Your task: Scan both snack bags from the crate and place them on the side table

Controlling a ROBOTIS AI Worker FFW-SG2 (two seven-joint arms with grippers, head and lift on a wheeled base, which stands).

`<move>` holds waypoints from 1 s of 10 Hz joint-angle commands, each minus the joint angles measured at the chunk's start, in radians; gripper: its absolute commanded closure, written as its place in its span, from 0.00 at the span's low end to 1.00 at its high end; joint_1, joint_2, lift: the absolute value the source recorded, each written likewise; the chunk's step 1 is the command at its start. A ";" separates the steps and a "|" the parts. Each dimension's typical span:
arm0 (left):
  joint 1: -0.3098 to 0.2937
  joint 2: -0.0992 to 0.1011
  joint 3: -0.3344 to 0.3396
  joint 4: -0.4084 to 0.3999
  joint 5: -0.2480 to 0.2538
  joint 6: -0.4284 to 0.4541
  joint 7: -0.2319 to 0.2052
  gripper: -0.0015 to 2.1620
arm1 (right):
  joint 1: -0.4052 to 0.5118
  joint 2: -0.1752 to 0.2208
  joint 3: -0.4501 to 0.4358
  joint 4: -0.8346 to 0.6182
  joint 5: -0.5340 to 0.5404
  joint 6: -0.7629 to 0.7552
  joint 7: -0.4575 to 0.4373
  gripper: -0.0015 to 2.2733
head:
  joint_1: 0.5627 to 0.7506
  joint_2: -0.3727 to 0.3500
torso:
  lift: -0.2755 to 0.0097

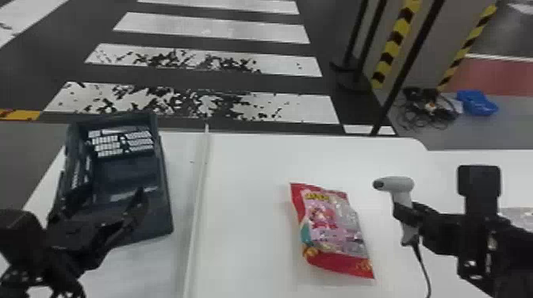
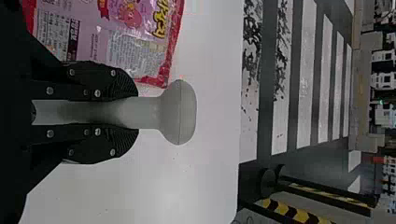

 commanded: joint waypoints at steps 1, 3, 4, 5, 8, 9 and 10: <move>0.001 0.000 0.000 0.000 -0.003 0.002 0.000 0.04 | -0.021 -0.012 -0.018 0.090 0.008 -0.109 -0.007 0.99 | 0.70 0.33 | 0.63; 0.005 -0.001 0.005 0.000 -0.001 -0.001 0.000 0.04 | -0.050 -0.039 -0.035 0.200 0.010 -0.185 -0.010 0.99 | 0.70 0.28 | 0.63; 0.005 -0.003 0.003 0.000 -0.003 0.002 0.000 0.04 | -0.059 -0.049 -0.044 0.245 0.011 -0.222 -0.010 0.99 | 0.70 0.26 | 0.63; 0.005 -0.005 0.002 0.000 -0.006 0.002 0.000 0.04 | -0.073 -0.063 -0.049 0.286 0.011 -0.234 -0.010 0.99 | 0.70 0.25 | 0.63; 0.005 -0.005 0.002 0.002 -0.006 0.002 0.000 0.04 | -0.101 -0.103 -0.061 0.394 0.011 -0.283 -0.011 0.99 | 0.70 0.20 | 0.63; 0.005 -0.005 0.002 0.002 -0.006 0.002 0.000 0.04 | -0.111 -0.108 -0.063 0.435 0.011 -0.311 -0.011 0.99 | 0.70 0.18 | 0.63; 0.005 -0.005 0.002 0.002 -0.006 0.002 0.000 0.04 | -0.120 -0.112 -0.064 0.469 0.013 -0.333 -0.011 0.99 | 0.70 0.17 | 0.63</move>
